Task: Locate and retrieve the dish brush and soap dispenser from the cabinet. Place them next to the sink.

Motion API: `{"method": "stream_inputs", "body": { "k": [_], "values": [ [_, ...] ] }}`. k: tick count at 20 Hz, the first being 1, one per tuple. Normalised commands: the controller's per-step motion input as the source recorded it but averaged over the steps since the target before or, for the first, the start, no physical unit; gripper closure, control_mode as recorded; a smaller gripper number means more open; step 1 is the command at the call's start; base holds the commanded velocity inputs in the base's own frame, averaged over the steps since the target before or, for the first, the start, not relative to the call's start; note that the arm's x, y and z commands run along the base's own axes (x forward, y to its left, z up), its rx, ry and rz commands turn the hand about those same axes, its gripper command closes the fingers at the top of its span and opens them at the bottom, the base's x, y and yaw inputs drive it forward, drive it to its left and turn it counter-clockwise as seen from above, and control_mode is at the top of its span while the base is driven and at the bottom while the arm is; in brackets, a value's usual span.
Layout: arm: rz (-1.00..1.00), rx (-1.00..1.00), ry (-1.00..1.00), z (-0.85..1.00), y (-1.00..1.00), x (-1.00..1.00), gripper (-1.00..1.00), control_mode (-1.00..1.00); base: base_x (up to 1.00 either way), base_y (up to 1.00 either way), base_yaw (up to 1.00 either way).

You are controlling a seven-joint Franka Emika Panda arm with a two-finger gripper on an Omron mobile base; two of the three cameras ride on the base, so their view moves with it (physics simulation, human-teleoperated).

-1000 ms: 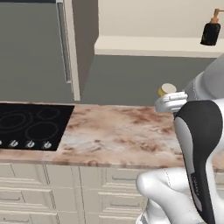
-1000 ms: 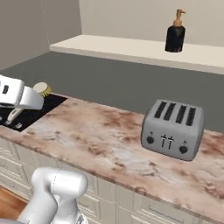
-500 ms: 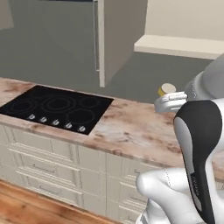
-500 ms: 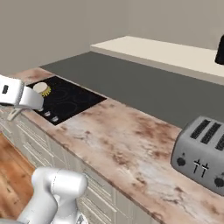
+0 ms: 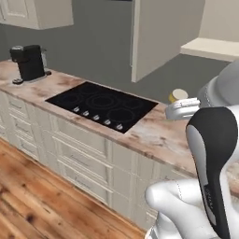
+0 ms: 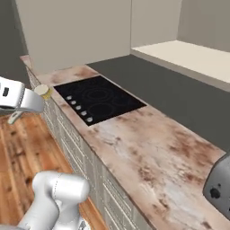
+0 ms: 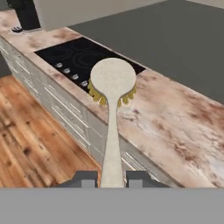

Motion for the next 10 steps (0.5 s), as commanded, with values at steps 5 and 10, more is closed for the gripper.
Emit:
{"method": "stream_inputs", "body": {
  "k": [5,10],
  "values": [
    [0.00,0.00,0.00,0.00,0.00,0.00,1.00,1.00,-0.13,0.41,0.47],
    [0.00,0.00,0.00,0.00,0.00,0.00,1.00,1.00,-0.19,0.48,0.45]
  ]
}}
